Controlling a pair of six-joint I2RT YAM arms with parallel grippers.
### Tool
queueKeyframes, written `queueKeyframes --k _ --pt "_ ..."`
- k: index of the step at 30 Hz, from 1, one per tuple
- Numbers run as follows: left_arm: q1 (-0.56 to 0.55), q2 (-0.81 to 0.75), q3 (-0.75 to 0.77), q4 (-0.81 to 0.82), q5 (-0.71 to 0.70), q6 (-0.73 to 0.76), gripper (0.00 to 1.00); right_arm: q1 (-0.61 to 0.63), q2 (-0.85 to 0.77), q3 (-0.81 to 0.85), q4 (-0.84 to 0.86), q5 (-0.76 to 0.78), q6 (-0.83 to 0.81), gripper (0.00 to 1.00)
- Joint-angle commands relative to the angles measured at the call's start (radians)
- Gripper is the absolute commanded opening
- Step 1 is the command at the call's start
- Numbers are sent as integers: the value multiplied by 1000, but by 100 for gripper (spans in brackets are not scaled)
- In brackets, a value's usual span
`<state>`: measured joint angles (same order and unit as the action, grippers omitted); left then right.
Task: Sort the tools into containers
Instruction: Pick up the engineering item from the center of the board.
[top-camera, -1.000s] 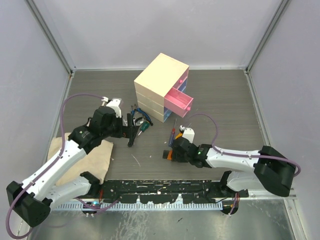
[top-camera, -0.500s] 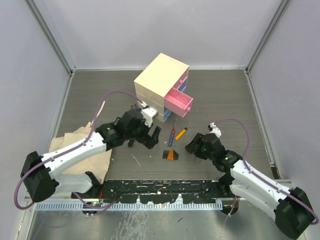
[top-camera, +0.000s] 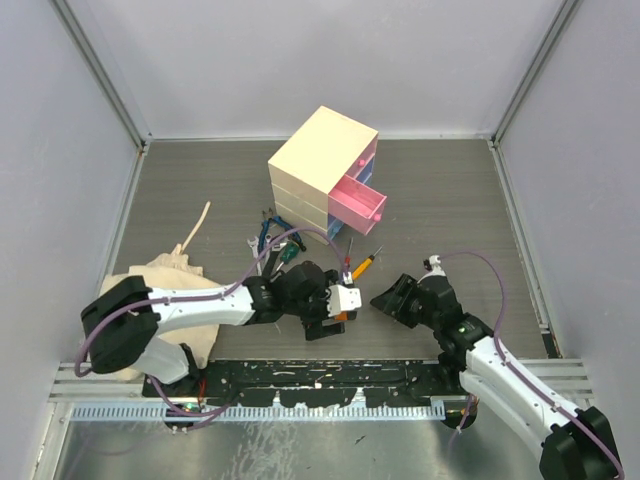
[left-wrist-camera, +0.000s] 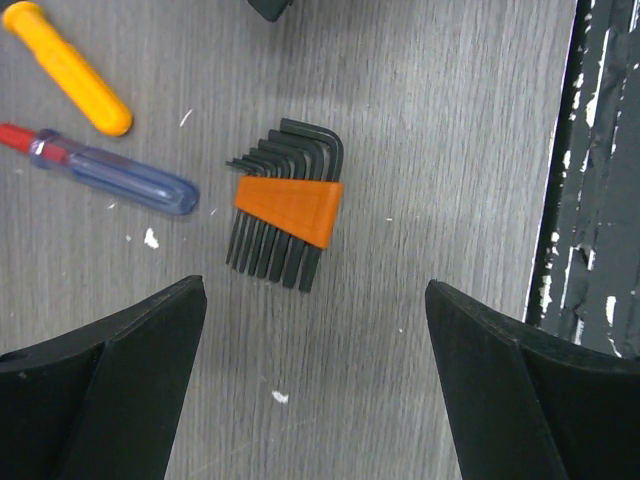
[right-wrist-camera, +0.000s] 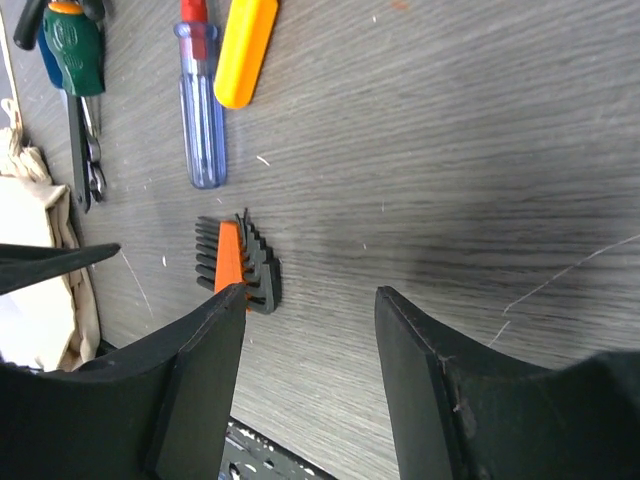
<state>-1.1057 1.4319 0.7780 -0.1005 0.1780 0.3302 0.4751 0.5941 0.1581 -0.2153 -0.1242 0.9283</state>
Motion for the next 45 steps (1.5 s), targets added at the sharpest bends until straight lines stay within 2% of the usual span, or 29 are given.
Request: queueKeyframes --k 1,8,12,15,26,36,45 --pt "2 50 -14 181 48 68 91 -5 -35 -31 45 -51 29 60" --pt "3 151 36 210 84 96 90 -5 -10 -41 57 -70 21 59" --pt "4 188 59 195 105 124 82 -5 5 -40 71 -76 22 59" --pt "12 205 71 191 122 131 80 -6 9 -38 71 -76 21 59" --pt "73 259 160 73 246 155 81 -6 29 -44 79 -83 9 60" --pt "102 272 169 25 320 145 80 -5 36 -59 91 -85 12 60" --pt "102 317 185 30 282 130 83 -6 50 -59 101 -88 13 60"
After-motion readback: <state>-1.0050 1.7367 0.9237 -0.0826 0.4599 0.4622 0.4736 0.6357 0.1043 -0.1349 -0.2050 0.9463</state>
